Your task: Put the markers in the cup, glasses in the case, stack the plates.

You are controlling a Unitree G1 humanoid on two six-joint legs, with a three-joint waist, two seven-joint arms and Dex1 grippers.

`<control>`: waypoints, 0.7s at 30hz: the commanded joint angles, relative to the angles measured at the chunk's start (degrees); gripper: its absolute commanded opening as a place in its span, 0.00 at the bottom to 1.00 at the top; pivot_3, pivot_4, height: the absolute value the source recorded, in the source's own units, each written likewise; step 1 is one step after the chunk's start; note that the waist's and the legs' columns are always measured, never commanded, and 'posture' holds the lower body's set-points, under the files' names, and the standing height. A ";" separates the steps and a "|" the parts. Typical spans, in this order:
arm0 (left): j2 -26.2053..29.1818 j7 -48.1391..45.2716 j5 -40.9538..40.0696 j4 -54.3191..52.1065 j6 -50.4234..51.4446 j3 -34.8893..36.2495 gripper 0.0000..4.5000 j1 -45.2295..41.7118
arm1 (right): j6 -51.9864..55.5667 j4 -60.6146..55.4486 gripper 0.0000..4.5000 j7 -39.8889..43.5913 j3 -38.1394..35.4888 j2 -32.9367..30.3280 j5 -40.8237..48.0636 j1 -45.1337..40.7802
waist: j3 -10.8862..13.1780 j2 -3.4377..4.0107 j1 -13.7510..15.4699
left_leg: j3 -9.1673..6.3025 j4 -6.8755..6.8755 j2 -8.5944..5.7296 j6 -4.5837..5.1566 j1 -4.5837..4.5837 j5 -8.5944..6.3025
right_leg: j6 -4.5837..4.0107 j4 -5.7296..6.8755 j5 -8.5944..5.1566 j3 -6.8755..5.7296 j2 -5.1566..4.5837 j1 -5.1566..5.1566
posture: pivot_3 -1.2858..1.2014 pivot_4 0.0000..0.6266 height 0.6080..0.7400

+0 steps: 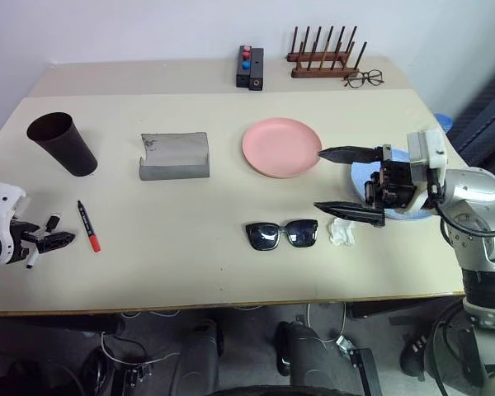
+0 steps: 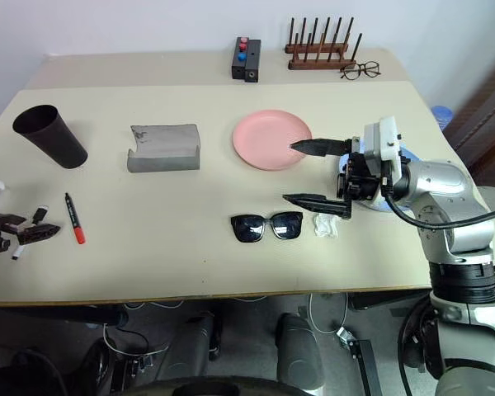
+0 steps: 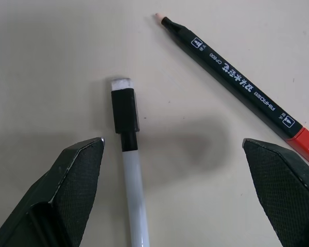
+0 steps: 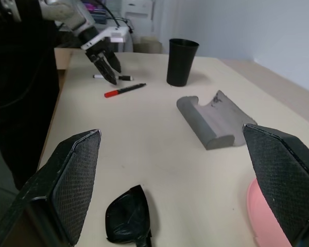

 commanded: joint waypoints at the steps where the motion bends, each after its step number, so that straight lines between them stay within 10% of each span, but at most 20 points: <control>1: 0.77 0.30 0.34 -1.08 -0.21 1.57 0.99 0.41 | -0.87 -0.03 1.00 0.54 -0.35 -0.14 0.35 -1.47 | 0.00 0.00 0.01 | 0.00 0.00 0.00 0.00 0.00 0.00 | 0.00 0.00 0.00 0.00 0.00 0.00 | 0.52 0.24 1.00; 21: 2.21 -1.48 3.67 0.86 -1.62 -4.46 0.99 -0.26 | -0.99 -0.13 1.00 -0.83 -0.38 0.23 -0.46 -1.08 | 0.00 0.01 0.03 | 0.02 0.01 0.00 0.00 0.03 0.00 | 0.01 0.02 0.00 0.01 0.00 0.00 | 0.52 0.24 1.00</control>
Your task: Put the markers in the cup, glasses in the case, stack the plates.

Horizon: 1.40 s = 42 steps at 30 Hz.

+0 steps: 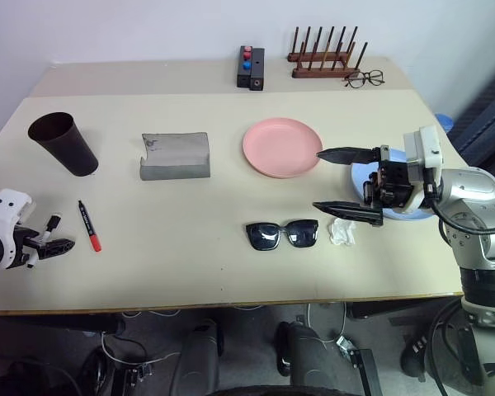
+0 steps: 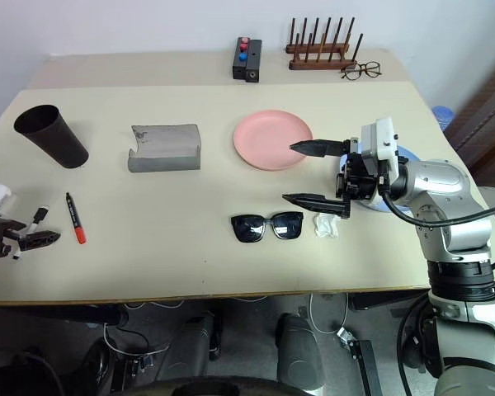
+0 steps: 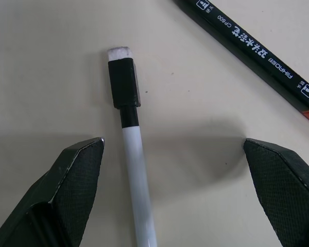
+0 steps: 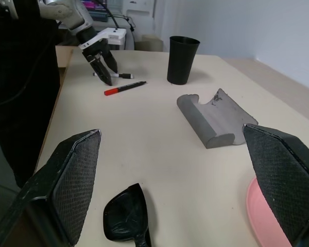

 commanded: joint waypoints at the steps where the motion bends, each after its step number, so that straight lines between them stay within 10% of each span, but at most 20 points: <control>1: 1.64 -1.30 2.07 -0.06 -1.75 -2.05 0.99 0.00 | -0.84 -0.96 1.00 -0.30 -0.87 0.02 0.47 -0.68 | 0.00 0.00 0.00 | 0.00 0.00 0.00 0.00 0.00 0.00 | 0.00 0.00 0.00 0.00 0.00 0.00 | 0.52 0.24 1.00; 25: 1.14 -0.68 4.34 11.27 -3.29 -3.70 0.99 -8.18 | 0.07 -2.34 1.00 -2.19 -1.95 -1.00 0.96 0.69 | -0.03 0.06 0.01 | 0.07 0.01 0.01 0.02 0.06 0.01 | 0.07 0.08 -0.04 0.08 0.00 0.00 | 0.52 0.24 1.00; 28: -0.12 -0.83 3.68 10.69 -0.74 -4.05 0.80 -7.47 | 0.14 -1.80 1.00 -2.19 -1.82 -1.11 0.81 0.18 | -0.04 0.07 -0.01 | 0.10 0.00 0.00 0.02 0.06 0.01 | 0.06 0.09 -0.03 0.09 0.00 0.00 | 0.52 0.24 1.00; 35: -0.67 1.00 2.19 7.15 7.17 -2.85 0.02 -7.35 | 0.24 -1.49 1.00 -2.49 -1.74 -1.17 0.67 0.02 | -0.04 0.06 -0.13 | 0.12 0.02 0.01 0.02 0.15 0.01 | 0.13 0.22 -0.08 0.16 0.00 -0.02 | 0.52 0.24 1.00; 42: 0.11 0.76 2.37 9.36 3.99 -2.58 0.01 -8.47 | 0.22 -1.37 1.00 -3.00 -1.57 -1.19 0.26 -0.18 | -0.04 0.06 -0.10 | 0.28 0.03 0.01 0.03 0.18 0.02 | 0.13 0.49 -0.08 0.39 0.01 -0.22 | 0.52 0.24 1.00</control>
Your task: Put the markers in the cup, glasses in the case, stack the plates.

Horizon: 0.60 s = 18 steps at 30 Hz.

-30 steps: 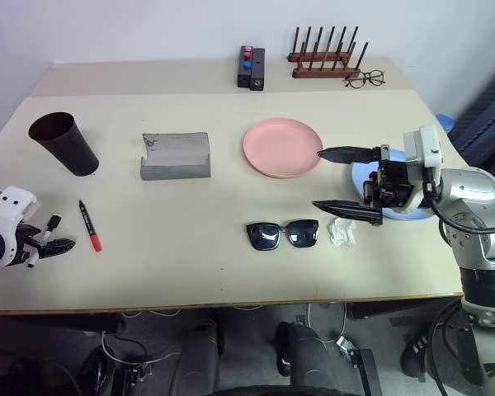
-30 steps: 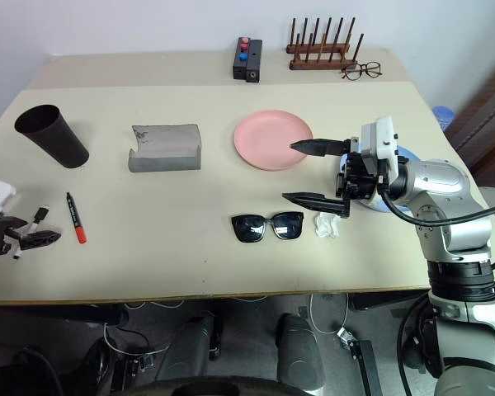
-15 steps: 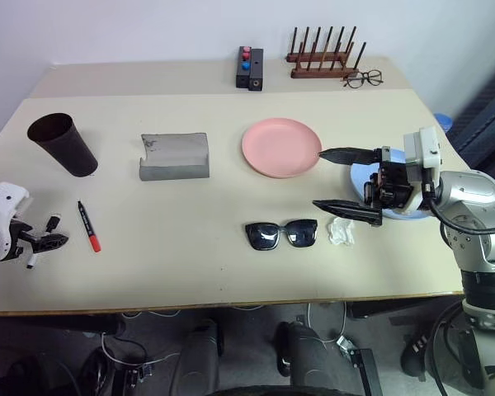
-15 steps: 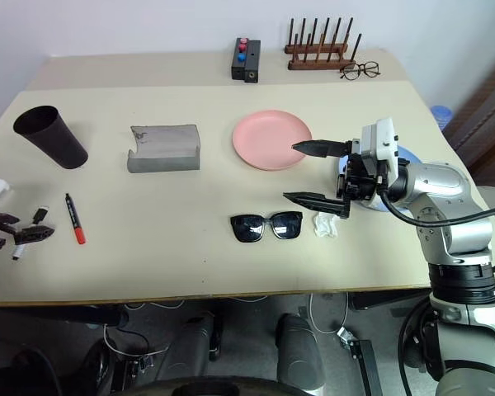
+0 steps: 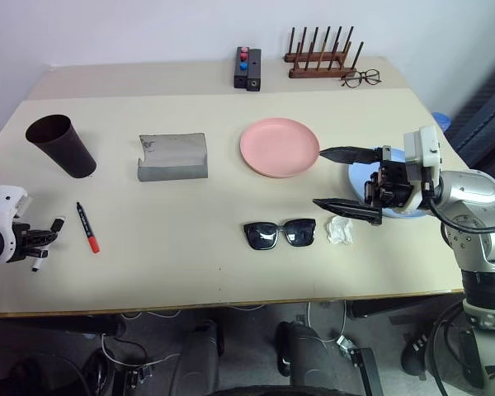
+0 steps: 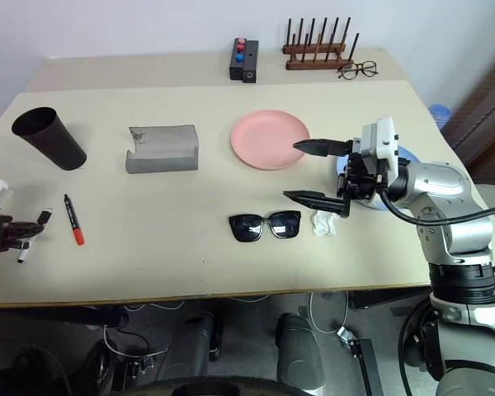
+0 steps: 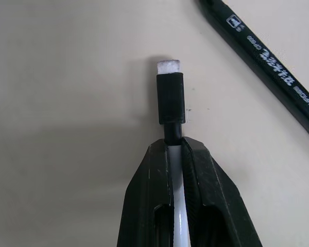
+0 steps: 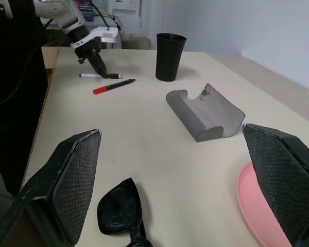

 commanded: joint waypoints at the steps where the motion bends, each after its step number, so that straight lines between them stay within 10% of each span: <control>1: 1.14 0.63 0.28 -1.15 0.68 1.56 0.01 0.47 | 0.01 -1.16 1.00 -0.67 -1.28 -0.84 0.31 -1.20 | 0.00 0.00 -0.01 | 0.01 0.01 0.00 0.00 0.00 0.00 | 0.00 0.01 0.00 0.02 0.00 -0.01 | 0.52 0.24 1.00; 18: -9.54 2.11 -12.31 -14.23 -22.72 25.77 0.01 -0.09 | -0.02 -0.64 1.00 -1.97 -0.50 -0.07 -0.35 -2.74 | 0.03 -0.19 -0.01 | 0.17 0.07 0.03 0.01 -0.06 0.01 | 0.03 0.01 0.16 0.20 0.05 -0.08 | 0.52 0.24 1.00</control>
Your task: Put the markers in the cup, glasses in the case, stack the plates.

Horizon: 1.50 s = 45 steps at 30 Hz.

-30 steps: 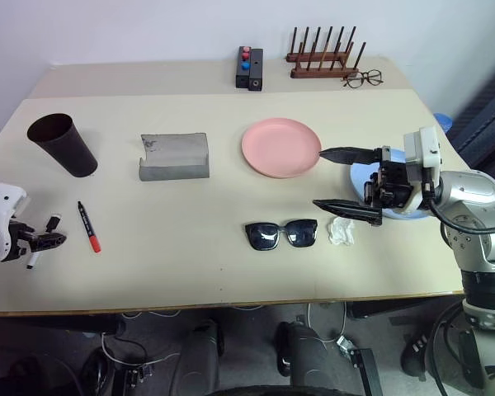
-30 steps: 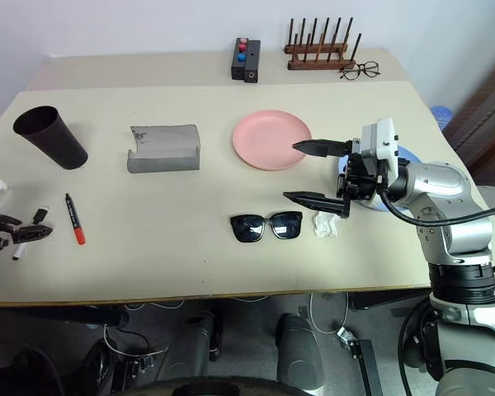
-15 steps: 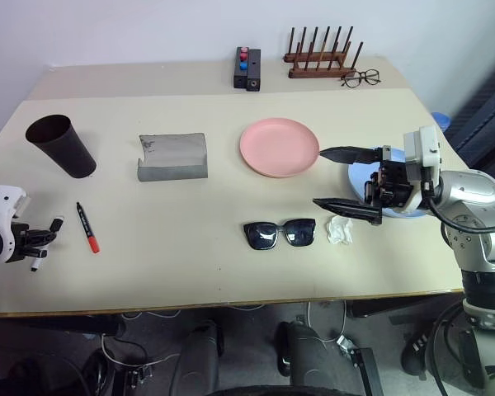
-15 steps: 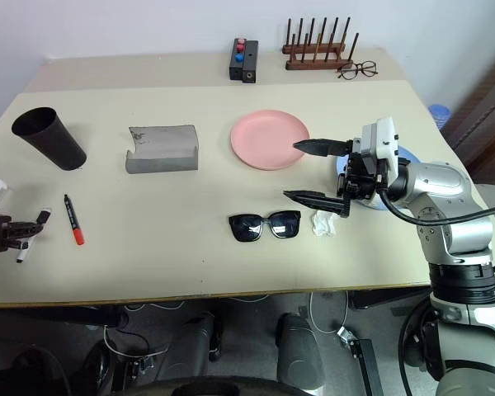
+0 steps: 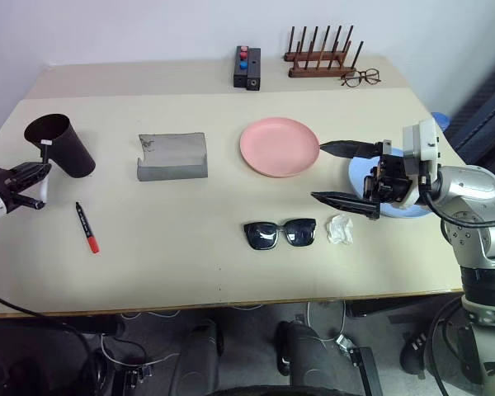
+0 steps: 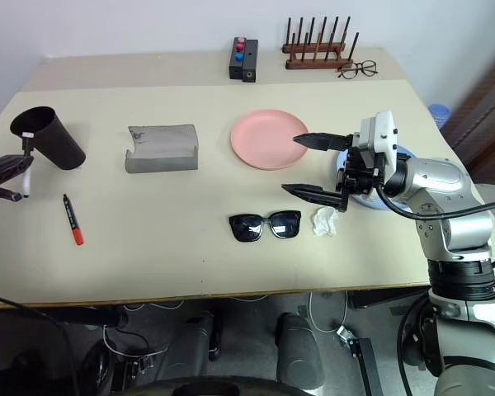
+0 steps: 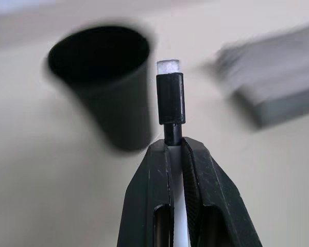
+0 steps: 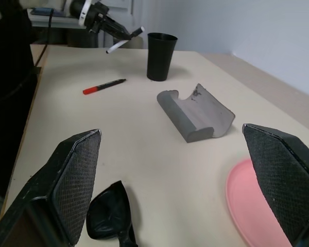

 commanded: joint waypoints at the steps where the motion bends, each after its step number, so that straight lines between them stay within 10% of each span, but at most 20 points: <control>1: -0.81 -0.65 -4.12 -1.89 -5.60 6.35 0.01 -1.45 | -0.27 -0.82 1.00 -0.10 -0.80 -0.28 0.47 -1.44 | -0.01 -0.01 0.03 | 0.00 0.01 0.01 0.00 0.01 0.00 | 0.02 0.00 0.01 0.00 0.01 0.00 | 0.52 0.24 1.00; 17: -3.04 1.93 2.85 42.67 -50.48 1.13 0.01 -34.59 | 0.70 -1.91 1.00 -1.27 -1.15 -0.40 0.65 -1.34 | -0.12 -0.26 1.43 | 0.09 0.15 0.00 0.02 0.05 0.01 | 0.09 0.02 0.05 0.09 0.06 0.10 | 0.52 0.24 1.00; 45: -8.97 13.61 7.25 58.57 -61.63 -1.23 0.01 -40.02 | 2.03 -4.86 1.00 -3.04 -5.71 -3.25 1.89 4.07 | -0.09 -0.36 1.36 | 0.08 0.13 0.01 0.02 0.05 0.02 | 0.23 0.05 0.13 0.11 0.08 0.09 | 0.52 0.24 1.00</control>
